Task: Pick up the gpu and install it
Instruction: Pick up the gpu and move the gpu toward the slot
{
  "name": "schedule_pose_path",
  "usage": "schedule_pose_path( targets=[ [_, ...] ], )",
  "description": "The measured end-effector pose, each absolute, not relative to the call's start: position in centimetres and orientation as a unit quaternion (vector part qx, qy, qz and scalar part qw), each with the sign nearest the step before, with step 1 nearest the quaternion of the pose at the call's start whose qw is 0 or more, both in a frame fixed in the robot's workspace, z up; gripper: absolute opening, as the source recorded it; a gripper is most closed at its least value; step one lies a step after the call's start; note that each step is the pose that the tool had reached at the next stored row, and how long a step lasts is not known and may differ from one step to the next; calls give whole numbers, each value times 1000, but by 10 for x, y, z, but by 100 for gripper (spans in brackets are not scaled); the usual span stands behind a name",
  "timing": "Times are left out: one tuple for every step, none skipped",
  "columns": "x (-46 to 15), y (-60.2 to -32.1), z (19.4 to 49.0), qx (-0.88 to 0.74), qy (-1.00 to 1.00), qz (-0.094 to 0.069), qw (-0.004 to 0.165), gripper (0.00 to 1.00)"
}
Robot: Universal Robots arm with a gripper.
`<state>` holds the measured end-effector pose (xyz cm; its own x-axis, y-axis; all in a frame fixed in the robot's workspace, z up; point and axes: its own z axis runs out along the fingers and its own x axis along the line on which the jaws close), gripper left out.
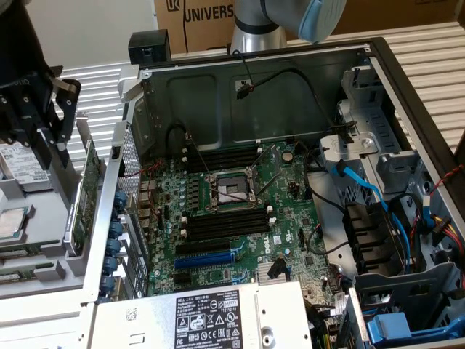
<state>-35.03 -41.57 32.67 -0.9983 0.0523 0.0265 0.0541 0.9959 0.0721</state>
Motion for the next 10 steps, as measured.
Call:
schedule_pose_path(
  targets=[
    [-350, -416, 326, -27, -999, -36, 12, 33],
    [-350, -416, 326, -27, -999, -36, 12, 33],
    [-350, -416, 325, -27, -999, -36, 12, 33],
    [-349, -416, 323, -27, -999, -36, 12, 33],
    [-349, -416, 322, -27, -999, -37, 12, 33],
    [-349, -416, 320, -27, -999, -37, 12, 33],
    [-349, -416, 318, -27, -999, -36, 12, 33],
    [-349, -416, 316, -27, -999, -36, 12, 33],
    [-349, -416, 314, -27, -999, -36, 12, 33],
    [-349, -416, 313, -27, -999, -36, 12, 33]
  ],
)
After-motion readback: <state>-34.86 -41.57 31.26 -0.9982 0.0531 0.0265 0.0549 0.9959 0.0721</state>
